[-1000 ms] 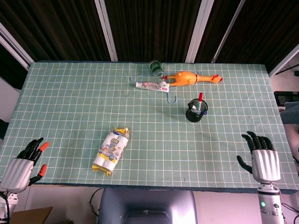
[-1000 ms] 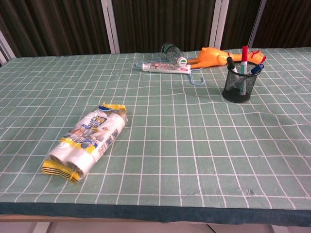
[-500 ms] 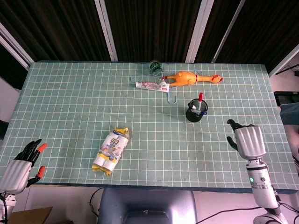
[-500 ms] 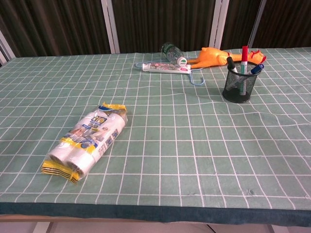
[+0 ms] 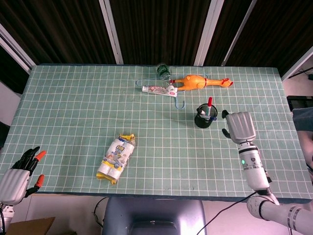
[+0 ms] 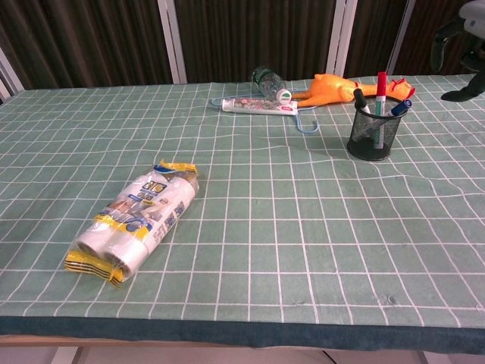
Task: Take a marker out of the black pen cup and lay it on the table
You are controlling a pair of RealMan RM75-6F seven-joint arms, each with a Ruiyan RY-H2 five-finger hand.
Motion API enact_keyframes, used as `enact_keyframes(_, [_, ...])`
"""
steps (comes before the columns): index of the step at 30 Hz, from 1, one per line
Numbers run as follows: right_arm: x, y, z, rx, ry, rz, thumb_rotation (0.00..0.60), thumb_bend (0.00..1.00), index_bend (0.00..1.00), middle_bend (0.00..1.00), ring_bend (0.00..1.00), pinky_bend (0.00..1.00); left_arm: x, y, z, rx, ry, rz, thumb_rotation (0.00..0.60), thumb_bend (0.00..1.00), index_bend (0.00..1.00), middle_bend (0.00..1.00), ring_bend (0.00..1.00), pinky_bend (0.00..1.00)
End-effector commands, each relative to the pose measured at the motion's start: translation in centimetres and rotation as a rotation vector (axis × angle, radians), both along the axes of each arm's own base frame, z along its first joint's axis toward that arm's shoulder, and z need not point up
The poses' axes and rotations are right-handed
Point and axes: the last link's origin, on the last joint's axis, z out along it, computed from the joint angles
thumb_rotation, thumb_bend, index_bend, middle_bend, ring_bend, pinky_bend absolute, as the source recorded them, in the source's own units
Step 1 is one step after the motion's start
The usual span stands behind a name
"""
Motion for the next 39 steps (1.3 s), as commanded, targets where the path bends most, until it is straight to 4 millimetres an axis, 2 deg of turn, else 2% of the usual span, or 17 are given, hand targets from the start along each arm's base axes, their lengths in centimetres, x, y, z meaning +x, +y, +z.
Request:
enact_keyframes(1, [0.5, -1.2, -1.1, 0.017, 0.009, -0.014, 0.600, 0.39, 0.59, 1.00, 1.00, 1.00, 0.0, 0.0, 0.0, 0.000, -0.002, 0.000, 0.600, 0.45, 0.13, 0.01, 0.00, 0.29])
enact_keyframes(5, [0.6, -2.2, -2.1, 0.018, 0.016, -0.029, 0.600, 0.47, 0.59, 1.00, 1.00, 1.00, -0.1, 0.0, 0.1, -0.002, -0.006, 0.003, 0.600, 0.45, 0.13, 0.01, 0.00, 0.29])
enact_keyframes(8, [0.5, -2.6, -2.8, 0.025, 0.018, -0.038, 0.600, 0.49, 0.59, 1.00, 1.00, 1.00, -0.1, 0.0, 0.2, -0.001, -0.009, 0.005, 0.600, 0.45, 0.13, 0.01, 0.00, 0.29])
enact_keyframes(26, [-0.7, -4.2, -5.1, 0.009, 0.054, -0.063, 0.600, 0.45, 0.59, 1.00, 1.00, 1.00, -0.2, 0.0, 0.4, -0.001, -0.024, 0.005, 0.600, 0.45, 0.13, 0.01, 0.00, 0.29])
enact_keyframes(39, [-1.0, -4.8, -5.8, -0.005, 0.029, -0.046, 0.600, 0.44, 0.61, 1.00, 1.00, 1.00, -0.3, 0.0, 0.5, -0.002, -0.030, 0.007, 0.600, 0.45, 0.13, 0.01, 0.00, 0.29])
